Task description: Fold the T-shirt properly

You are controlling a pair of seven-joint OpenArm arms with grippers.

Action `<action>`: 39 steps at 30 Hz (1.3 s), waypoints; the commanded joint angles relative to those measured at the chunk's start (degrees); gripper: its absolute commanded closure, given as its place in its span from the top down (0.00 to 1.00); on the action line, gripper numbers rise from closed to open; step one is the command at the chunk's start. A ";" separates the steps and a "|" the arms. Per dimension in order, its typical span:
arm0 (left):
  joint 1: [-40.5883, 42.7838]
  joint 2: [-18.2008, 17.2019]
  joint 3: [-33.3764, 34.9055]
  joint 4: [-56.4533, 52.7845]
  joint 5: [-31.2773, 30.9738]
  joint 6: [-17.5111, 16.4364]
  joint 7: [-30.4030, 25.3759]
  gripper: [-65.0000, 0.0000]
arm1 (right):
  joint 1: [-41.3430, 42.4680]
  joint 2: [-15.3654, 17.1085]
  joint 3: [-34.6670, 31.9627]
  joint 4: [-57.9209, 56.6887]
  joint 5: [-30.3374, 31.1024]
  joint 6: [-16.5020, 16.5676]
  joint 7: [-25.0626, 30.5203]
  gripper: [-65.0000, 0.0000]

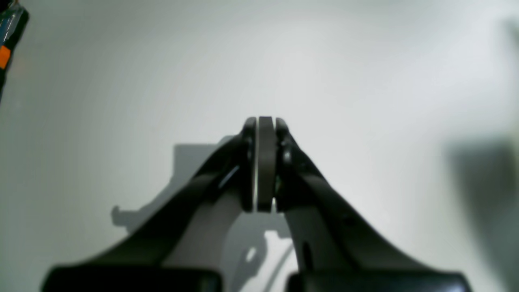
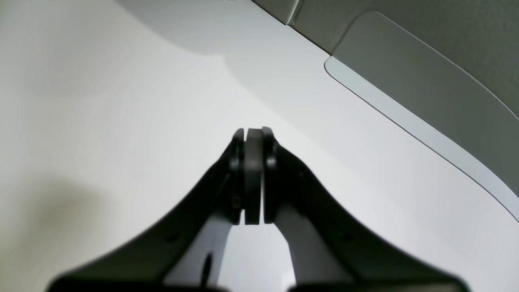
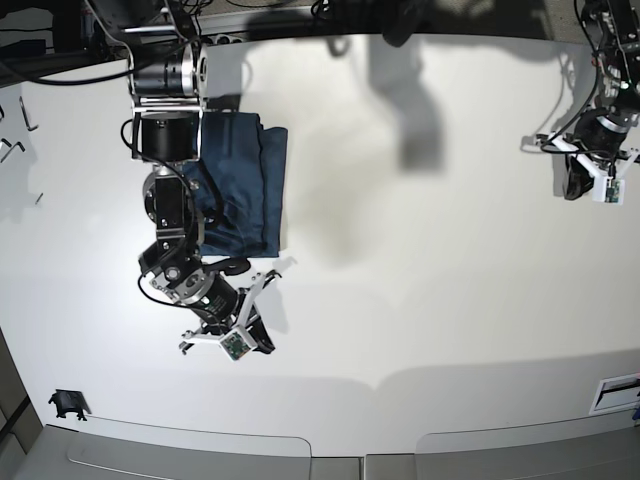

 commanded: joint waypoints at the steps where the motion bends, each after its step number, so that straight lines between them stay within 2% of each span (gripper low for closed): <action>1: -0.24 -0.94 -0.33 0.94 -0.52 0.20 -1.31 0.00 | 2.05 0.33 0.20 1.05 0.79 -0.49 1.51 0.00; 9: 4.44 -0.94 -0.33 0.96 -0.52 0.20 -0.50 0.00 | 2.05 0.33 0.20 1.05 0.79 -0.49 1.49 0.00; 18: 16.98 -0.94 -0.35 0.96 -3.13 0.22 14.40 0.00 | 2.05 0.33 0.20 1.05 0.79 -0.49 1.46 0.00; 23: 20.87 -0.94 -0.46 1.07 -3.06 0.22 12.22 0.00 | 2.05 0.33 0.20 1.05 0.81 -0.49 1.46 0.00; 27: 21.44 -0.92 -0.83 2.62 -3.08 0.22 14.08 0.00 | 2.05 0.35 0.20 1.05 0.79 -0.49 1.46 0.00; 30: 22.82 -0.83 -3.26 7.41 -3.08 0.20 15.15 0.00 | 2.05 0.35 0.20 1.05 0.79 -0.49 1.49 0.00; 34: 25.83 0.22 -10.58 16.72 -3.41 0.20 12.94 0.00 | 2.05 0.35 0.20 1.05 0.83 -0.49 1.51 0.00; 37: 28.30 0.63 -15.85 20.50 -6.64 0.15 13.20 0.00 | 2.05 0.33 0.20 1.05 0.81 -0.49 1.49 0.00; 39: 30.21 0.63 -17.29 20.28 -8.59 -0.02 15.87 0.00 | 2.05 0.37 0.20 1.05 0.81 -0.49 1.49 0.00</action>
